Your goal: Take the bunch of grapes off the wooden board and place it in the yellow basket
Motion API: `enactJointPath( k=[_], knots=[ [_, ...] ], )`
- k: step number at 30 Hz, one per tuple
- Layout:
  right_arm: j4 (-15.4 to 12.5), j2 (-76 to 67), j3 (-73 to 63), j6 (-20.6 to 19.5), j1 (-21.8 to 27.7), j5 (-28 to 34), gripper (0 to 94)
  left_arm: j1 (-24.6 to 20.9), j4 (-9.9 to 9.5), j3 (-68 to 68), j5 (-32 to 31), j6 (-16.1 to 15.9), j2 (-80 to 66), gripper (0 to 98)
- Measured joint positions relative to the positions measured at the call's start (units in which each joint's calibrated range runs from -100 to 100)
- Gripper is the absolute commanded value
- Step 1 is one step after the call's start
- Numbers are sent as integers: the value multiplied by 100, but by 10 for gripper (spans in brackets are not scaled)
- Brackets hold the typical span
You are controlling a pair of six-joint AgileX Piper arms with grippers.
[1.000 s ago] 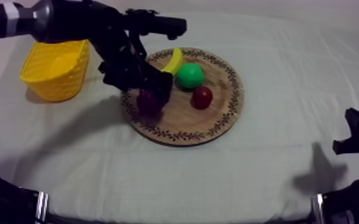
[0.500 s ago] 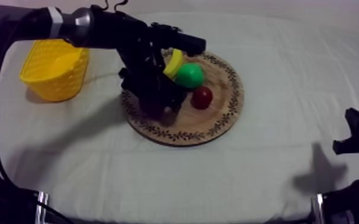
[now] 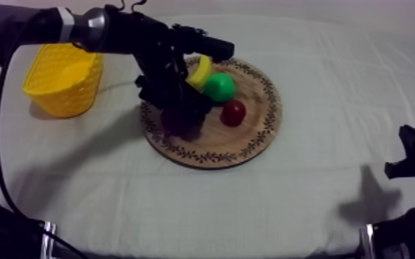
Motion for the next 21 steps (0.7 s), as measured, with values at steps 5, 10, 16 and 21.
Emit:
enactJointPath(
  k=[5, 10, 16, 21],
  knots=[
    [0, 0, 0, 0, 0, 0, 3, -17, -21, 8, 0, 6, 0, 715],
    [0, 0, 0, -3, 0, 0, 3, -17, -38, -48, 47, 50, 34, 581],
    [0, 0, 0, -6, 0, 0, 3, -5, -64, -99, 103, 68, 66, 534],
    [0, 0, 0, -9, 0, 0, 3, 8, -77, -78, 81, 98, 57, 521]
  ],
)
